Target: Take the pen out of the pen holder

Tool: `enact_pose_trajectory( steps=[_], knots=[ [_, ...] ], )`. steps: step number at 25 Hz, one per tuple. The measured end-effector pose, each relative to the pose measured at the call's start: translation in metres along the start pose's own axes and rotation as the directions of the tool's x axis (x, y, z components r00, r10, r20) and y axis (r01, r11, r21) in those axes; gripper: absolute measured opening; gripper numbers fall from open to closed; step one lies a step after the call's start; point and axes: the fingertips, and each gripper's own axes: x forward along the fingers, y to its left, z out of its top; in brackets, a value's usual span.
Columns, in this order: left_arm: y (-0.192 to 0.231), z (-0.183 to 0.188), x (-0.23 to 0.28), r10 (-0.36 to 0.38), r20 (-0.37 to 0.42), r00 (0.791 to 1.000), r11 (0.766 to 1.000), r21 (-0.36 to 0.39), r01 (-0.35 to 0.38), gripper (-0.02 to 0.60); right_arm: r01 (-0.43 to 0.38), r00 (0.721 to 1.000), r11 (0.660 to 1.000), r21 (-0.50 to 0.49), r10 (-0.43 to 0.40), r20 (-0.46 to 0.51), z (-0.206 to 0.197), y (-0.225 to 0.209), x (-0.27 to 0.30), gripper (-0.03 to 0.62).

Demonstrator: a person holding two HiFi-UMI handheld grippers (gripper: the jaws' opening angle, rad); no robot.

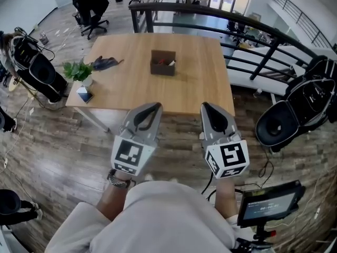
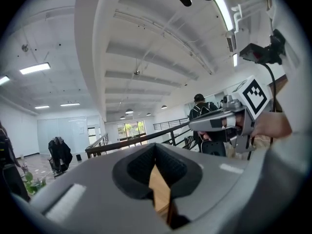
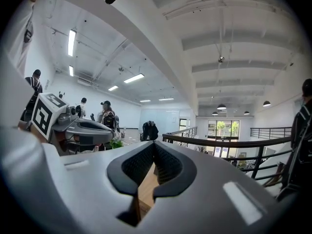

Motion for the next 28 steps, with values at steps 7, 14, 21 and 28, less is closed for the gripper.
enact_pose_trajectory(
  steps=[7, 14, 21, 28],
  knots=[
    [-0.019, -0.011, 0.012, 0.003, -0.031, 1.0, 0.999, -0.036, -0.004, 0.0, -0.027, 0.999, 0.999, 0.018, 0.028, -0.027, -0.019, -0.01, -0.002, 0.003],
    [-0.025, -0.012, 0.014, -0.003, -0.045, 0.999, 0.999, -0.035, 0.001, 0.0, -0.037, 0.999, 0.999, 0.035, 0.038, -0.028, -0.024, -0.012, -0.003, 0.002],
    [-0.012, -0.027, 0.035, -0.018, -0.054, 0.998, 0.998, -0.055, 0.015, 0.0, -0.034, 0.998, 0.998, 0.048, 0.036, -0.044, -0.033, -0.019, 0.019, 0.003],
    [0.021, -0.032, 0.061, -0.032, -0.033, 0.999, 0.998, -0.059, 0.03, 0.0, -0.013, 0.999, 0.999, 0.049, 0.015, -0.051, -0.031, -0.032, 0.055, 0.003]
  ],
)
